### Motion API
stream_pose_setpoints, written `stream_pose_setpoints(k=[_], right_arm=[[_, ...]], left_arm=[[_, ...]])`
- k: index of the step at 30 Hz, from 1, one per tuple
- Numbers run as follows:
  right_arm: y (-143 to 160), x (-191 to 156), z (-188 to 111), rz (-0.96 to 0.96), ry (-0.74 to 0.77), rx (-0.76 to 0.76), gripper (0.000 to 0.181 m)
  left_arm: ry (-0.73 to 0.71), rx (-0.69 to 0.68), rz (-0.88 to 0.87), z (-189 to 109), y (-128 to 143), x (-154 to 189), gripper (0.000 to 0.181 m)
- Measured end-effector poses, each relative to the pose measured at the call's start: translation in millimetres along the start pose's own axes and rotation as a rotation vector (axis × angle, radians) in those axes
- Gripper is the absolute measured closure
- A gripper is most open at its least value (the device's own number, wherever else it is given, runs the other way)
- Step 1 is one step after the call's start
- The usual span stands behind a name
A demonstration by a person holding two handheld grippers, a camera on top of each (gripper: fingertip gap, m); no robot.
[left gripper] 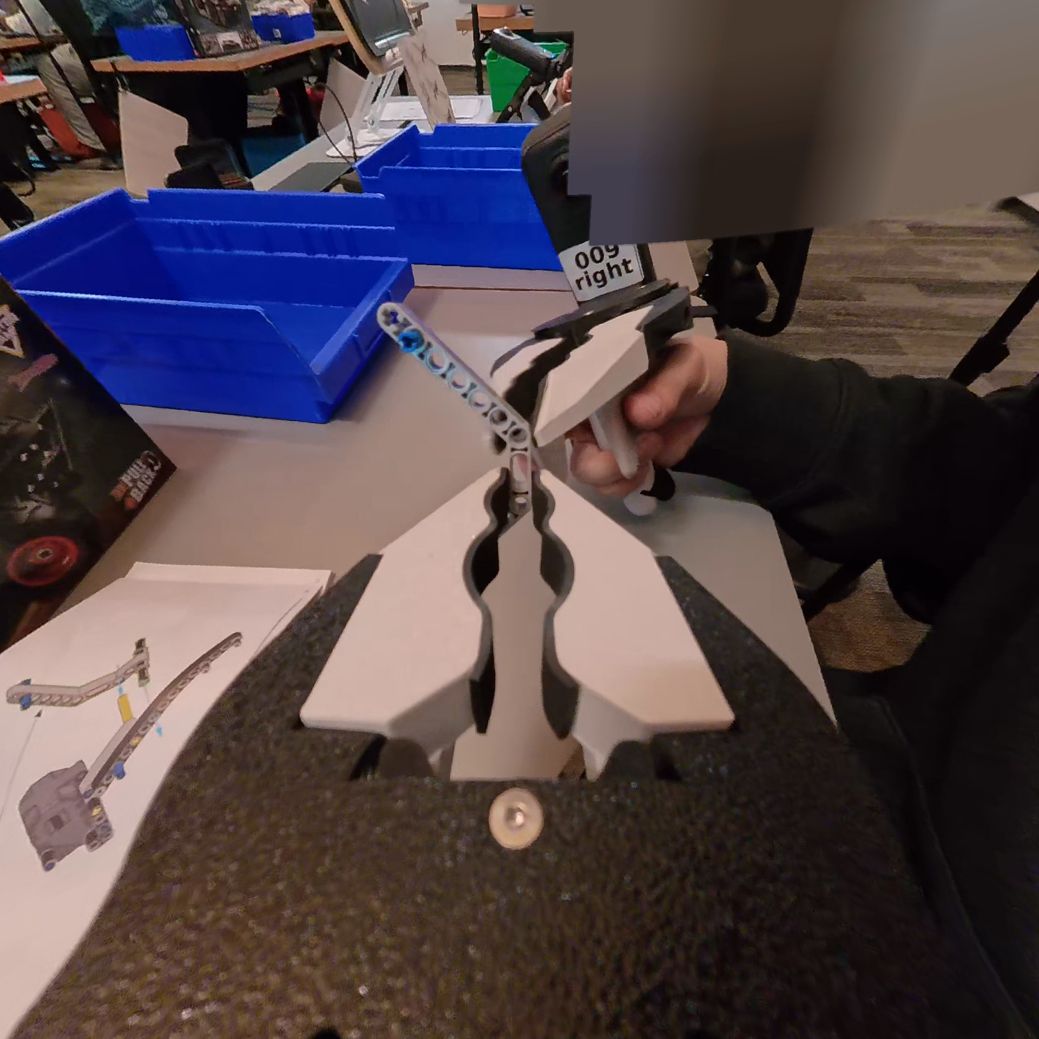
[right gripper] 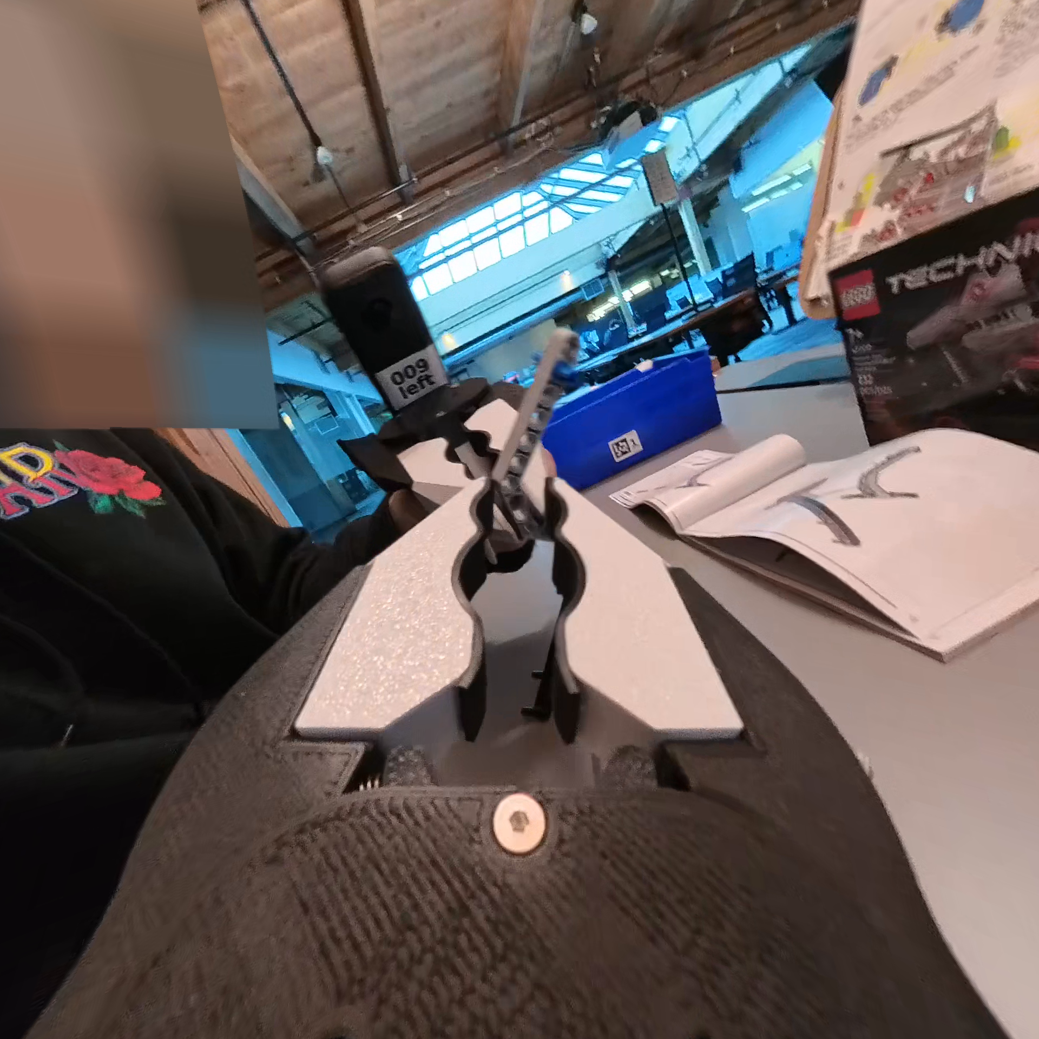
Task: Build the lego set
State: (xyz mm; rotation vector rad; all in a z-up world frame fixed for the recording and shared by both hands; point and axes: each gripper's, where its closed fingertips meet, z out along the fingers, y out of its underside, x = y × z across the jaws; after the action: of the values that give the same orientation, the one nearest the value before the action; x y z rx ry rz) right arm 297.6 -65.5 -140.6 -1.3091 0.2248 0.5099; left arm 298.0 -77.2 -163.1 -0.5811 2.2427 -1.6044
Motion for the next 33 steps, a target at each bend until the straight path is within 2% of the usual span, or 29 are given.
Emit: stream_pose_setpoints(k=[1,5,9,13,14,15,21,25,29,31,33], right_arm=[[0.2,-4.4,1.1,-0.023,-0.021,-0.003,0.174],[-0.4,-2.8,1.8,-0.085,0.006,-0.018,0.176],[-8.6,2.6,1.5,0.009,0.008,0.052,0.176],[-13.0,3.4,2.5,0.044,0.008,0.081,0.176],[-16.7,2.4,1.2,0.061,-0.001,0.104,0.177],[-19.2,0.5,0.1,0.075,-0.019,0.12,0.177],[-17.2,1.2,0.9,0.053,-0.019,0.126,0.175],[-4.4,-1.4,1.9,0.001,-0.035,0.055,0.168],[-4.7,-6.4,3.6,-0.065,-0.054,0.053,0.175],[-9.6,-6.0,2.6,-0.019,-0.073,0.098,0.176],[-23.7,-2.4,-4.3,0.067,-0.101,0.212,0.177]], left_arm=[[0.012,-0.001,-0.01,0.8,0.2,1.2,0.176],[0.017,0.016,-0.044,1.6,-0.5,1.1,0.175],[-0.02,0.034,-0.039,2.2,-3.8,-2.4,0.17],[-0.064,-0.013,-0.014,3.2,3.0,-7.8,0.162],[-0.074,-0.027,-0.012,3.2,5.4,-9.3,0.163],[-0.071,-0.032,-0.004,3.2,6.2,-8.6,0.175],[-0.075,-0.052,-0.01,5.4,6.6,-6.1,0.176],[-0.035,-0.043,-0.051,3.9,3.3,-2.1,0.176],[0.015,-0.039,-0.092,2.9,1.8,0.5,0.176],[0.009,-0.019,-0.086,2.3,-1.1,-1.0,0.175],[-0.008,-0.03,-0.058,0.5,0.2,-3.0,0.165]])
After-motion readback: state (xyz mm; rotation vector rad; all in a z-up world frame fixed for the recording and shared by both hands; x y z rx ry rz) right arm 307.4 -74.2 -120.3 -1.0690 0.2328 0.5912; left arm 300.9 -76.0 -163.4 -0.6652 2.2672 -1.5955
